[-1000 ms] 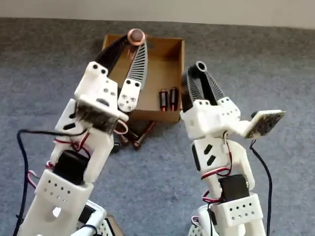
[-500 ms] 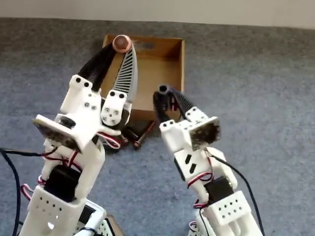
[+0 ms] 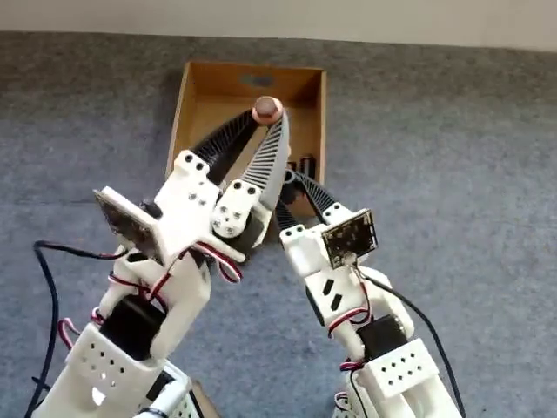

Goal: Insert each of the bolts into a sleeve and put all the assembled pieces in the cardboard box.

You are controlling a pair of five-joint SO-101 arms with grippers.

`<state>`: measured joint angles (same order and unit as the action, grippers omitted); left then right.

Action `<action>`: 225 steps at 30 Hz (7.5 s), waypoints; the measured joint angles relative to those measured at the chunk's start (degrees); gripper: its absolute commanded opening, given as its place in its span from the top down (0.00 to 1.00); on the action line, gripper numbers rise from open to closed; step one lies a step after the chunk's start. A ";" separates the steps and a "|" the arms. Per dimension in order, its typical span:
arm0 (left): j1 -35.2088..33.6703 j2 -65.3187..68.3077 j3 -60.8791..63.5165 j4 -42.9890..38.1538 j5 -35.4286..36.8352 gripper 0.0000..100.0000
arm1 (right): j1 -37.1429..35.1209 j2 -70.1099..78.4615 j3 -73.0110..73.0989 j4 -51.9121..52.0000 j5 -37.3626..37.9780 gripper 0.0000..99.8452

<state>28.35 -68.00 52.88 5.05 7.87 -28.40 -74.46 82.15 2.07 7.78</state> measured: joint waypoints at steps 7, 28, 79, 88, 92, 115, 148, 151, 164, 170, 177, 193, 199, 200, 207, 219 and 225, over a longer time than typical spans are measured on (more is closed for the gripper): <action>0.18 3.60 0.00 -0.18 0.00 0.99 | 0.00 0.00 0.00 0.00 0.00 0.99; 0.26 14.95 -8.70 13.01 0.00 0.99 | 0.97 0.00 0.00 0.00 0.00 0.99; -1.32 23.12 -12.48 13.54 0.00 0.99 | 1.32 0.00 1.14 0.18 -4.57 0.99; 1.41 23.12 -12.48 13.54 0.00 0.99 | 1.32 0.00 1.14 0.18 -4.57 0.99; 1.05 23.12 -12.48 13.54 0.00 0.99 | 1.32 0.00 1.14 0.18 -4.57 0.99; 1.23 23.12 -12.84 15.82 0.00 0.99 | 1.32 0.00 1.23 0.18 -4.57 0.99; 1.32 23.12 -14.24 16.26 0.09 0.99 | 4.22 0.00 1.23 0.18 -4.57 0.99; 1.32 23.12 -14.24 16.00 0.09 0.99 | 4.22 0.00 1.23 0.18 -4.57 0.99; 1.05 30.51 -15.21 15.65 0.00 0.99 | 4.48 0.09 1.23 0.18 -4.57 0.99; 1.14 31.65 -16.00 15.65 0.09 0.99 | 4.57 0.09 1.32 0.18 -4.57 0.99; 1.23 31.65 -16.09 16.35 0.18 0.99 | 6.86 0.09 1.32 0.18 -11.16 0.99; 1.32 32.35 -20.22 23.56 0.26 0.99 | 10.55 0.00 1.32 0.18 -21.80 0.99; 1.32 32.53 -26.20 32.70 0.26 0.99 | 10.55 -0.09 1.23 0.18 -21.71 0.99; 1.32 32.53 -26.64 33.41 0.26 0.99 | 10.55 -0.09 1.23 0.18 -21.45 0.99; 1.32 32.53 -27.08 34.73 0.26 0.99 | 10.55 -0.09 1.23 0.18 -17.23 0.99; 1.32 40.09 -37.89 44.22 0.26 0.99 | 10.55 -0.09 1.23 0.18 -17.23 0.99; 1.32 44.13 -43.25 48.44 0.26 0.99 | 10.90 0.00 1.23 0.18 -17.23 0.99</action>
<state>29.67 -23.87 9.63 53.49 8.13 -17.49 -74.46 83.38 2.24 -9.45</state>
